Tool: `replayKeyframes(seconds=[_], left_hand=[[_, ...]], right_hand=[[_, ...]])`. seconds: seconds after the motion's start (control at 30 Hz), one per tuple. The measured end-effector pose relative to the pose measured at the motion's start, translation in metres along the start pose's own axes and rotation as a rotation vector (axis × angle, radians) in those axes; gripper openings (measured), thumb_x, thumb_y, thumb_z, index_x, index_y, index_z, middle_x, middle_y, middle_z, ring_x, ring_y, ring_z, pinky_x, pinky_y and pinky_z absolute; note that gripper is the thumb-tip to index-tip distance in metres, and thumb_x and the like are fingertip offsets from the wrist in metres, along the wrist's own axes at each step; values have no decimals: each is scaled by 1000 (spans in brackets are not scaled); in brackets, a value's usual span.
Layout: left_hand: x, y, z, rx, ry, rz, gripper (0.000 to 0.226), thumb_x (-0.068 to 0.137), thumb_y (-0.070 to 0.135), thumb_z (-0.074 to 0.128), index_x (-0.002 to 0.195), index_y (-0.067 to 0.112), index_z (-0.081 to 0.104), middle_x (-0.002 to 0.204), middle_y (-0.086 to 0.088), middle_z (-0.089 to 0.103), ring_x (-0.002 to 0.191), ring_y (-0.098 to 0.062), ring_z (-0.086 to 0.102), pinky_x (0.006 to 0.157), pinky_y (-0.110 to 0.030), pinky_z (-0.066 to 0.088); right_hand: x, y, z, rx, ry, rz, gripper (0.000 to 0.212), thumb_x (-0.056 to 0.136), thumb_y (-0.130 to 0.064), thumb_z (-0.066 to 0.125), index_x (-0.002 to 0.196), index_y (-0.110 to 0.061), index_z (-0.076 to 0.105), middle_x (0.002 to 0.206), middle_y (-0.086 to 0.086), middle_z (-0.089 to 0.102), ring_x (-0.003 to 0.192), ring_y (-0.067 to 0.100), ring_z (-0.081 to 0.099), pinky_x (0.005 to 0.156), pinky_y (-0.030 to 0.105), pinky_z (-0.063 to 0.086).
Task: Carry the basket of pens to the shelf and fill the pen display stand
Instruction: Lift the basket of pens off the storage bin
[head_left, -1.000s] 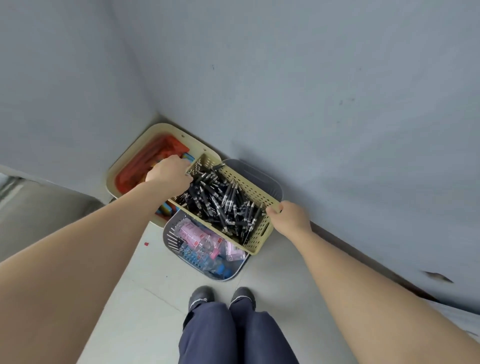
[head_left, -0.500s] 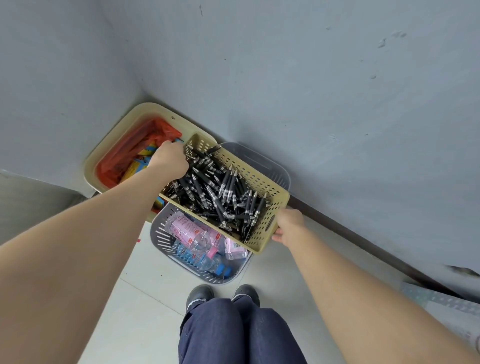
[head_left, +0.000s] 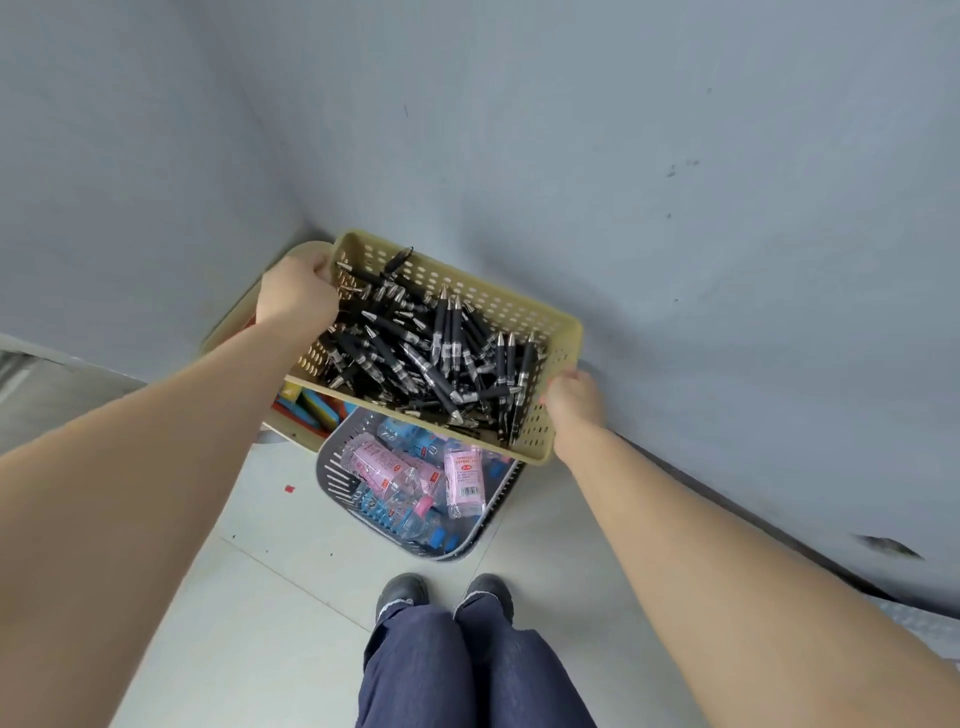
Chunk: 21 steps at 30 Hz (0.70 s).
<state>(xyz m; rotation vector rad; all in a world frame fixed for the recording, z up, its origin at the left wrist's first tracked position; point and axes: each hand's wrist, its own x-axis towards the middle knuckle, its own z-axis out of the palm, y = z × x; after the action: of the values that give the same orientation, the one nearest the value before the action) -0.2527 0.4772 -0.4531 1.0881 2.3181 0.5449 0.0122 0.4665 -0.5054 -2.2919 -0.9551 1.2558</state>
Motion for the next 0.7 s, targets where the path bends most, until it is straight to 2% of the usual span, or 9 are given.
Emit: replayKeyframes(seconds=[0.1, 0.2, 0.3, 0.37, 0.47, 0.57, 0.7], left_hand=[[-19, 9, -29, -24, 25, 27, 38, 100, 12, 35, 131, 18, 56, 117, -13, 62, 85, -32, 59, 77, -40, 49], [-37, 16, -61, -11, 44, 38, 38, 101, 14, 35, 134, 14, 53, 118, -16, 63, 96, -35, 61, 80, -40, 49], [-56, 27, -91, 13, 75, 71, 35, 101, 14, 34, 129, 12, 55, 114, -19, 63, 100, -38, 58, 81, -41, 47], [-68, 36, -112, 45, 100, 89, 33, 100, 16, 33, 124, 13, 56, 109, -18, 63, 96, -38, 58, 76, -41, 48], [-82, 51, -141, 125, 126, 119, 32, 101, 19, 30, 121, 12, 54, 104, -17, 63, 89, -37, 57, 69, -39, 45], [-98, 67, -165, 155, 134, 144, 31, 101, 20, 28, 117, 7, 53, 101, -18, 61, 84, -34, 54, 68, -40, 45], [-121, 84, -191, 104, 165, 183, 32, 102, 23, 29, 106, 3, 54, 95, -16, 61, 80, -33, 53, 65, -39, 43]], right_hand=[[-29, -30, -28, -75, 104, -144, 37, 103, -26, 27, 103, -8, 58, 102, 13, 62, 94, 30, 58, 79, 36, 45], [-58, -61, -53, -172, 166, -266, 44, 104, -28, 23, 102, -1, 58, 103, 17, 62, 92, 32, 56, 73, 34, 38], [-85, -87, -73, -234, 191, -320, 41, 104, -26, 24, 109, 1, 54, 106, 17, 60, 99, 35, 56, 75, 35, 36], [-102, -102, -87, -217, 209, -359, 33, 103, -23, 27, 111, 0, 49, 102, 15, 59, 98, 36, 57, 77, 39, 40], [-127, -122, -110, -217, 218, -420, 25, 102, -20, 28, 111, -2, 43, 91, 11, 55, 84, 32, 56, 67, 38, 39], [-148, -139, -137, -277, 231, -488, 26, 102, -20, 27, 110, -3, 46, 89, 7, 49, 79, 27, 45, 67, 32, 31], [-169, -154, -171, -337, 263, -576, 31, 103, -23, 27, 107, -4, 51, 94, 10, 56, 82, 29, 48, 67, 32, 32]])
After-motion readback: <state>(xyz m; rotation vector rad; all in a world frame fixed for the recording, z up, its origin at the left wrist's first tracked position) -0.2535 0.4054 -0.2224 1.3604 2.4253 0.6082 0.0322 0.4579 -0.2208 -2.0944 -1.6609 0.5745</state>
